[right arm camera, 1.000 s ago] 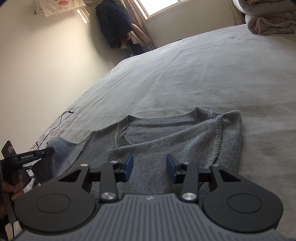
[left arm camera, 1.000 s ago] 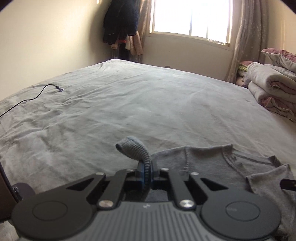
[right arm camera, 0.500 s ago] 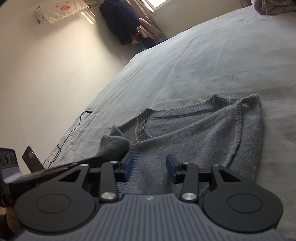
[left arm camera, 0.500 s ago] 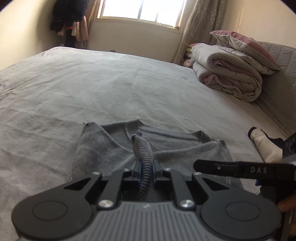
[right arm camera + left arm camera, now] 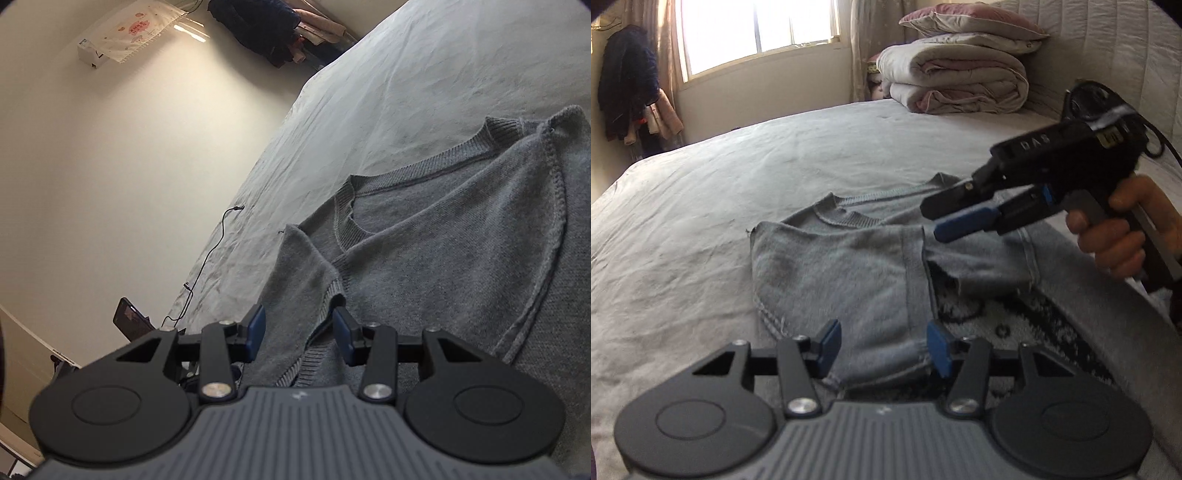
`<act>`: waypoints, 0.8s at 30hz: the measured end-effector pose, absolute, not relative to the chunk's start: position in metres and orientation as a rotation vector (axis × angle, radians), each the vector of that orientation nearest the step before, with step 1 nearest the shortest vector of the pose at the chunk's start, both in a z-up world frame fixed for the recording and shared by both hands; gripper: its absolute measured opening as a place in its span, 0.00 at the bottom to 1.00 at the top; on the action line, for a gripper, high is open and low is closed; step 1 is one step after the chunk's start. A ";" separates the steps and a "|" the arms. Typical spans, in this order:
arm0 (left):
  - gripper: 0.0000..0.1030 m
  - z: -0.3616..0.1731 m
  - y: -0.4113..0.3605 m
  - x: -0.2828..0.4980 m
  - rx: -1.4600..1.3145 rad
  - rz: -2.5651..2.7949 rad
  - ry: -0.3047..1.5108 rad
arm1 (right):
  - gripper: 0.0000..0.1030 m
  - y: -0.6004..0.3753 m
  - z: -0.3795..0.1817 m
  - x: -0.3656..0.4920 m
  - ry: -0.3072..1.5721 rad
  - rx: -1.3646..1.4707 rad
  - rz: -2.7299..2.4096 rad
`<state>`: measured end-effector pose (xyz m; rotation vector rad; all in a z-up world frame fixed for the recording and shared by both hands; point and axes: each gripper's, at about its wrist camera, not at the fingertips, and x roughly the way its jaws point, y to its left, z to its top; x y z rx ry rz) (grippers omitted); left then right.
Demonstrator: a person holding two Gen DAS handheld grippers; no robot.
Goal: Fold clothes
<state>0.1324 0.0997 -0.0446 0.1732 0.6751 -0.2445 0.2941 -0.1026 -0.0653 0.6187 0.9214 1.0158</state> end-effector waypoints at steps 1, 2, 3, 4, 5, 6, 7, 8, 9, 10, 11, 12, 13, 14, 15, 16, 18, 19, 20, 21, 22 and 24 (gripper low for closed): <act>0.51 -0.048 0.102 0.129 0.175 -0.251 0.678 | 0.44 -0.101 -0.067 0.294 0.921 0.612 1.008; 0.51 -0.051 0.103 0.127 0.177 -0.257 0.676 | 0.44 -0.099 -0.068 0.293 0.920 0.606 1.000; 0.51 -0.054 0.103 0.125 0.179 -0.261 0.669 | 0.44 -0.097 -0.069 0.294 0.916 0.596 0.992; 0.51 -0.055 0.103 0.124 0.183 -0.266 0.660 | 0.44 -0.093 -0.070 0.294 0.909 0.586 0.988; 0.50 -0.056 0.101 0.123 0.190 -0.273 0.651 | 0.44 -0.090 -0.071 0.295 0.896 0.575 0.982; 0.50 -0.056 0.098 0.123 0.197 -0.282 0.642 | 0.43 -0.087 -0.070 0.294 0.879 0.568 0.972; 0.50 -0.056 0.096 0.123 0.206 -0.295 0.638 | 0.40 -0.086 -0.069 0.293 0.851 0.560 0.948; 0.50 -0.056 0.093 0.123 0.217 -0.313 0.636 | 0.30 -0.084 -0.068 0.291 0.839 0.547 0.946; 0.46 -0.057 0.090 0.123 0.231 -0.324 0.634 | 0.18 -0.082 -0.066 0.290 0.828 0.535 0.945; 0.43 -0.058 0.087 0.123 0.248 -0.331 0.633 | 0.14 -0.082 -0.066 0.289 0.817 0.543 0.948; 0.38 -0.059 0.084 0.123 0.263 -0.335 0.629 | 0.11 -0.082 -0.065 0.289 0.805 0.551 0.951; 0.25 -0.059 0.083 0.123 0.270 -0.339 0.628 | 0.07 -0.084 -0.063 0.289 0.790 0.557 0.955; 0.16 -0.059 0.082 0.124 0.273 -0.338 0.630 | 0.07 -0.086 -0.062 0.288 0.774 0.564 0.954; 0.09 -0.057 0.081 0.124 0.271 -0.333 0.626 | 0.07 -0.088 -0.061 0.289 0.756 0.582 0.954; 0.07 -0.056 0.081 0.124 0.266 -0.326 0.618 | 0.07 -0.090 -0.060 0.290 0.738 0.600 0.954; 0.07 -0.054 0.081 0.124 0.261 -0.319 0.610 | 0.07 -0.093 -0.060 0.291 0.728 0.622 0.957; 0.07 -0.047 0.082 0.123 0.227 -0.314 0.585 | 0.06 -0.098 -0.059 0.292 0.707 0.655 0.956; 0.07 -0.043 0.084 0.123 0.201 -0.314 0.572 | 0.06 -0.100 -0.058 0.293 0.698 0.664 0.953; 0.07 -0.039 0.086 0.122 0.172 -0.315 0.559 | 0.05 -0.101 -0.058 0.293 0.691 0.672 0.949; 0.06 -0.035 0.087 0.122 0.144 -0.317 0.548 | 0.05 -0.102 -0.058 0.294 0.685 0.680 0.945; 0.06 -0.032 0.087 0.122 0.117 -0.322 0.540 | 0.05 -0.102 -0.058 0.295 0.697 0.669 0.934; 0.07 -0.027 0.088 0.124 0.083 -0.328 0.542 | 0.05 -0.102 -0.058 0.298 0.723 0.646 0.913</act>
